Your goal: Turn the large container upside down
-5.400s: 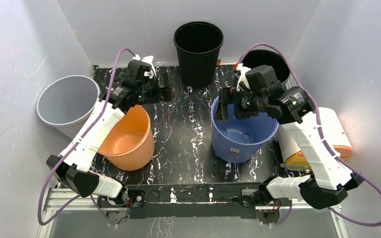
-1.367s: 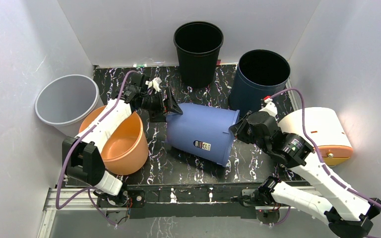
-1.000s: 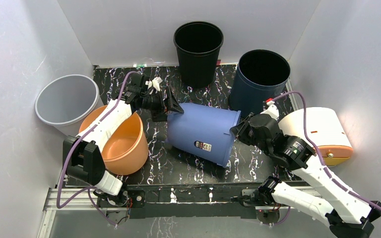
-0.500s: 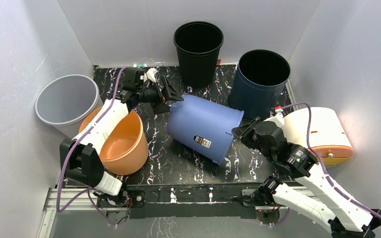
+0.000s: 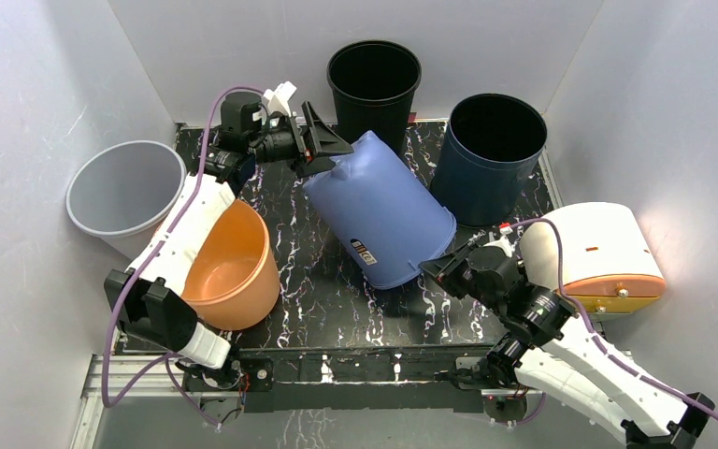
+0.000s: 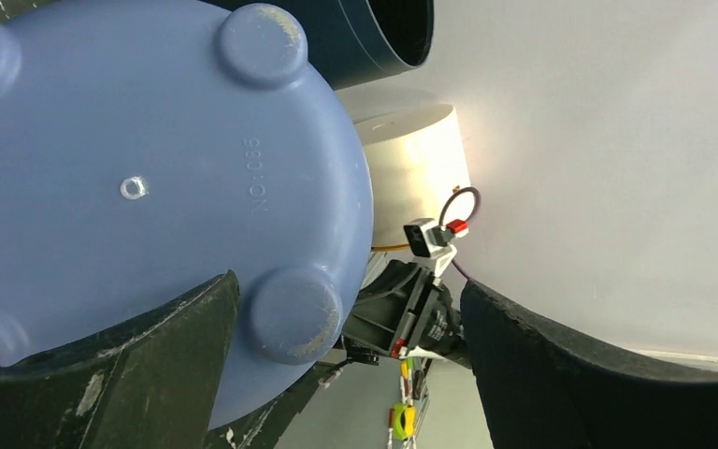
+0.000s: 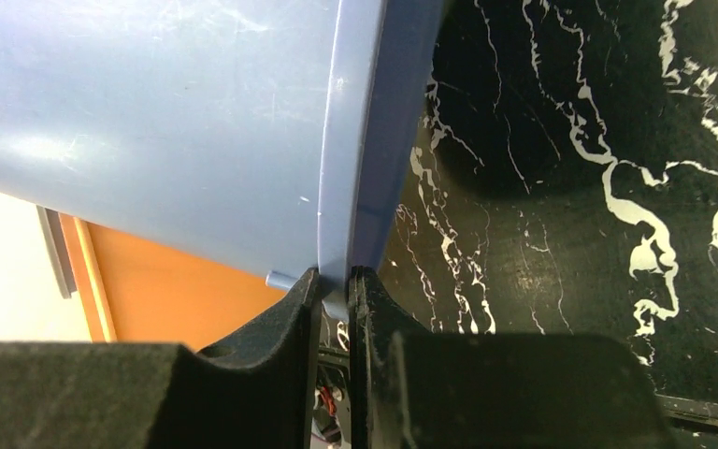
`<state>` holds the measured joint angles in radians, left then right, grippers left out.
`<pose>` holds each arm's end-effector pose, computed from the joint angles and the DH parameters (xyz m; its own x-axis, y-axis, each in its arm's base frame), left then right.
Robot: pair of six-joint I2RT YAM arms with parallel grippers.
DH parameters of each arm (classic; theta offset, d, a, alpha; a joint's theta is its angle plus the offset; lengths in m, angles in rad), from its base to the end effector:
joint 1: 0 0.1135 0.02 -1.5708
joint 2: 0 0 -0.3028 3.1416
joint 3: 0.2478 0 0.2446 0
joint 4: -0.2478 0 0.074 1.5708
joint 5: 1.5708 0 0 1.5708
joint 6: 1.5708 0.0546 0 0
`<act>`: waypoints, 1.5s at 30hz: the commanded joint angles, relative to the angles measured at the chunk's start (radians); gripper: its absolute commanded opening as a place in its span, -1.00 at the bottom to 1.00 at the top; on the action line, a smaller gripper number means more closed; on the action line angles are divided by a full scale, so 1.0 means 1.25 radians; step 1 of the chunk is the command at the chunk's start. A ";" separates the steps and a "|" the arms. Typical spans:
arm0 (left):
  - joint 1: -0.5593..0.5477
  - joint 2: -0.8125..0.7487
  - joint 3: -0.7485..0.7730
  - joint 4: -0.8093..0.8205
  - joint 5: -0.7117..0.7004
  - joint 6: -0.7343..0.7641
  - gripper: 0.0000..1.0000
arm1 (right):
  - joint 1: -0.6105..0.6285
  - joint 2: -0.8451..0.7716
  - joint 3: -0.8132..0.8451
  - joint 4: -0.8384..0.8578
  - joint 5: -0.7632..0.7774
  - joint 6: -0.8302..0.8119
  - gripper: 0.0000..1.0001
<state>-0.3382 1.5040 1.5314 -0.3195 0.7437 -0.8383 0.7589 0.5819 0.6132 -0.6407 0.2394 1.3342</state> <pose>0.3128 -0.1492 0.4492 -0.8180 -0.2924 -0.4955 0.3703 0.3915 -0.8424 0.0861 0.0638 0.2746 -0.6101 0.7230 -0.3241 0.2801 0.5795 0.7653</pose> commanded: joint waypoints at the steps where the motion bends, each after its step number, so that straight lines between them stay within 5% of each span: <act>1: -0.015 0.002 -0.002 -0.012 0.082 -0.017 0.73 | 0.005 0.027 -0.039 0.069 -0.021 0.026 -0.88; 12: -0.015 0.009 0.020 0.006 0.108 -0.015 0.75 | 0.004 0.113 -0.164 0.247 0.025 0.105 -0.88; 18: -0.016 0.004 0.032 0.001 0.107 -0.008 0.77 | 0.005 0.170 -0.143 0.264 0.020 0.058 -0.33; 25: -0.015 0.046 0.201 -0.213 0.036 0.125 0.83 | 0.005 0.145 -0.087 0.102 0.047 -0.015 0.22; 31: -0.017 -0.021 0.142 -0.173 -0.016 0.137 0.85 | 0.005 -0.024 0.052 -0.199 0.246 -0.076 0.27; 38: -0.017 -0.068 0.080 -0.184 -0.038 0.154 0.88 | 0.002 0.211 0.361 -0.300 0.531 -0.267 0.49; 40: -0.017 -0.070 0.089 -0.204 -0.041 0.163 0.88 | -0.035 0.235 0.370 -0.239 0.507 -0.310 0.64; 45: -0.017 -0.084 0.070 -0.222 -0.049 0.168 0.89 | -0.196 0.236 0.349 -0.067 0.321 -0.453 0.66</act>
<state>-0.3565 1.4673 1.6352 -0.5667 0.6815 -0.6453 0.6556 0.8864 1.0309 -0.8951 0.7586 0.9092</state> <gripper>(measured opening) 0.942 0.828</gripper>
